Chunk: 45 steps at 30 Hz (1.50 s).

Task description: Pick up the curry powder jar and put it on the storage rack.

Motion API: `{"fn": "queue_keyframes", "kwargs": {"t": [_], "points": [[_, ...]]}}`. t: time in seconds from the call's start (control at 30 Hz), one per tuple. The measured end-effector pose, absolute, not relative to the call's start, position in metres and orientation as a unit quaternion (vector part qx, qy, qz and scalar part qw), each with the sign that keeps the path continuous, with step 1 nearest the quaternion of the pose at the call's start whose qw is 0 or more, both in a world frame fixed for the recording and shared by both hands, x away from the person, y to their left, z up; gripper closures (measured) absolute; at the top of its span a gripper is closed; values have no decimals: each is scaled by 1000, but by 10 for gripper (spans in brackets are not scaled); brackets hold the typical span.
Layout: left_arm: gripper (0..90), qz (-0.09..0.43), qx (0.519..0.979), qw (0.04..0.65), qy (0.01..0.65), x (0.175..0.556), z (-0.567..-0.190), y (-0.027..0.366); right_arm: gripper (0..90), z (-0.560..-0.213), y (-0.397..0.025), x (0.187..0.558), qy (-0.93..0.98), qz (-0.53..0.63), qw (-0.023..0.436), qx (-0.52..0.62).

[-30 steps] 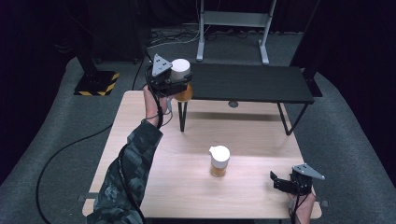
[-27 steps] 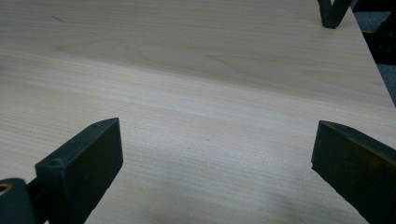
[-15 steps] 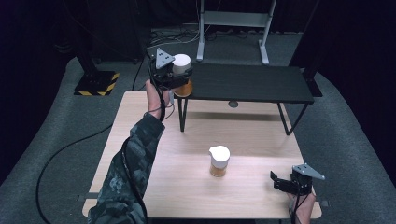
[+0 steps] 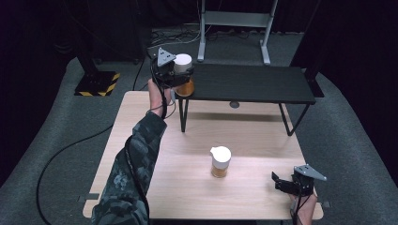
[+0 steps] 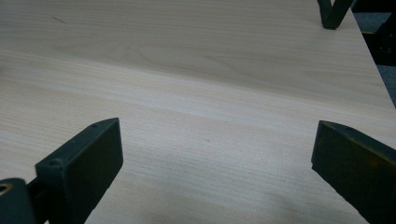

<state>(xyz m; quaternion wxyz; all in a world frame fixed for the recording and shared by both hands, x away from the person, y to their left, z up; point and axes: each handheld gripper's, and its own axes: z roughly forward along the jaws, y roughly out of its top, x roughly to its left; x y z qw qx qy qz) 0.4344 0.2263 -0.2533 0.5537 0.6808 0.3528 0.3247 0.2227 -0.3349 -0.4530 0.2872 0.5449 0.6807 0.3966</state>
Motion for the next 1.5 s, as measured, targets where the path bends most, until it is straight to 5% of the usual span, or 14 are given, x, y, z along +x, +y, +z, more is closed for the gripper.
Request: {"fn": "queue_keyframes", "kwargs": {"t": [0.6, 1.03, 1.5], "points": [[314, 319, 699, 534, 353, 435, -240, 225, 9, -453, -335, 223, 682, 396, 287, 543], [5, 279, 761, 474, 344, 423, -198, 242, 9, -452, -335, 224, 682, 395, 285, 545], [0, 243, 824, 378, 344, 386, -230, 257, 8, -451, -333, 225, 686, 389, 285, 544]]}}
